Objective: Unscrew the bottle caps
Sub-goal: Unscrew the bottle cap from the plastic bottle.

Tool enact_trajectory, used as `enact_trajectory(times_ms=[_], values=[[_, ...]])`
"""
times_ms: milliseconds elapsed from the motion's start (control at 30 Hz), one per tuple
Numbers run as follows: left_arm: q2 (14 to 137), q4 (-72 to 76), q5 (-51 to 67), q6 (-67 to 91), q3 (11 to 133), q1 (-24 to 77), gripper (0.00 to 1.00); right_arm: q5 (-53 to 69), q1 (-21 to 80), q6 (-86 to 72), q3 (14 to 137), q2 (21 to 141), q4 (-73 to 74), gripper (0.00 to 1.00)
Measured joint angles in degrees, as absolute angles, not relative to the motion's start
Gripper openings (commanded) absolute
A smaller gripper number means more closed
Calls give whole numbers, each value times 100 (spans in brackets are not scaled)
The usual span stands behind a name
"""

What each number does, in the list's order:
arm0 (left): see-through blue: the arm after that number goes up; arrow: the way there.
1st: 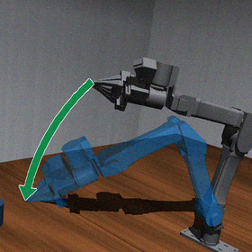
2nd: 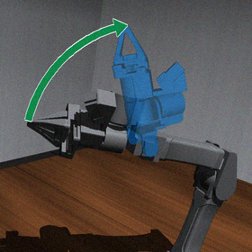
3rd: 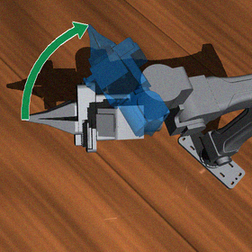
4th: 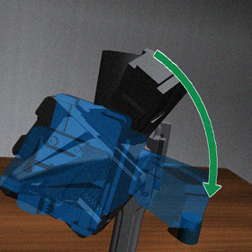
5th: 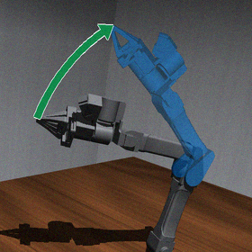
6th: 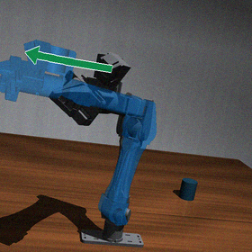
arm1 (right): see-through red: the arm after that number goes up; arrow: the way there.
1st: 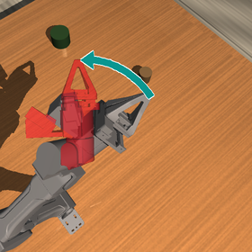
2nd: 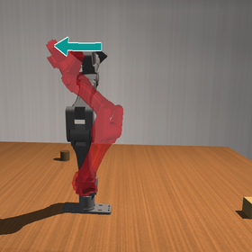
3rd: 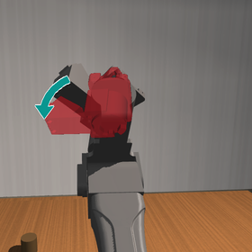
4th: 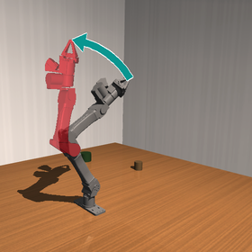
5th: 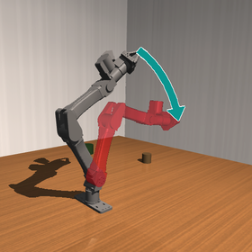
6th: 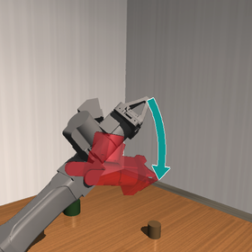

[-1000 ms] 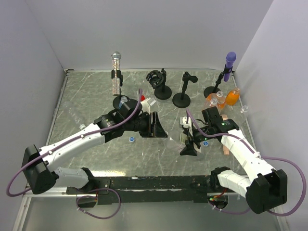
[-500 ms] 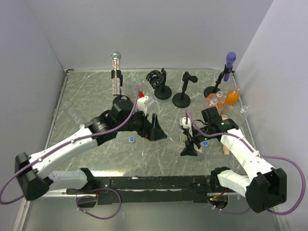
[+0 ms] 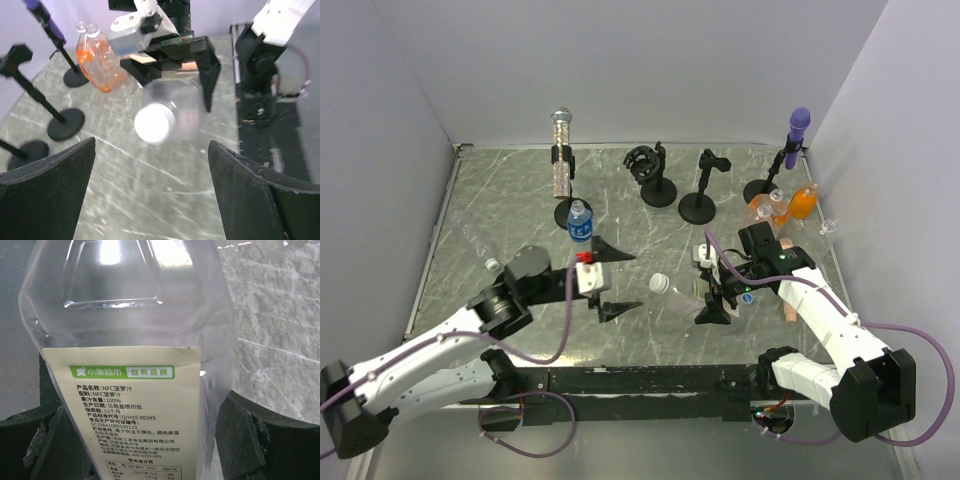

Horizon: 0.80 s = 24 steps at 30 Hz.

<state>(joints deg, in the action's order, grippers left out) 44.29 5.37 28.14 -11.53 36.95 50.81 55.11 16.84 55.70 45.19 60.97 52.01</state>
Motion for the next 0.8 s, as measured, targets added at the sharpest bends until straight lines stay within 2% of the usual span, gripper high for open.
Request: enact_trajectory(times_ms=[133, 267, 800], values=[[5190, 676, 3063, -1688, 4042, 5070, 98, 5513, 1684, 5621, 4519, 6112, 5214, 13], [5446, 720, 3282, -1935, 4053, 5065, 98, 5513, 1684, 5651, 4519, 6125, 5229, 13], [5509, 875, 3774, -2174, 4053, 4880, 95, 5561, 1671, 5817, 4521, 6173, 5448, 13]])
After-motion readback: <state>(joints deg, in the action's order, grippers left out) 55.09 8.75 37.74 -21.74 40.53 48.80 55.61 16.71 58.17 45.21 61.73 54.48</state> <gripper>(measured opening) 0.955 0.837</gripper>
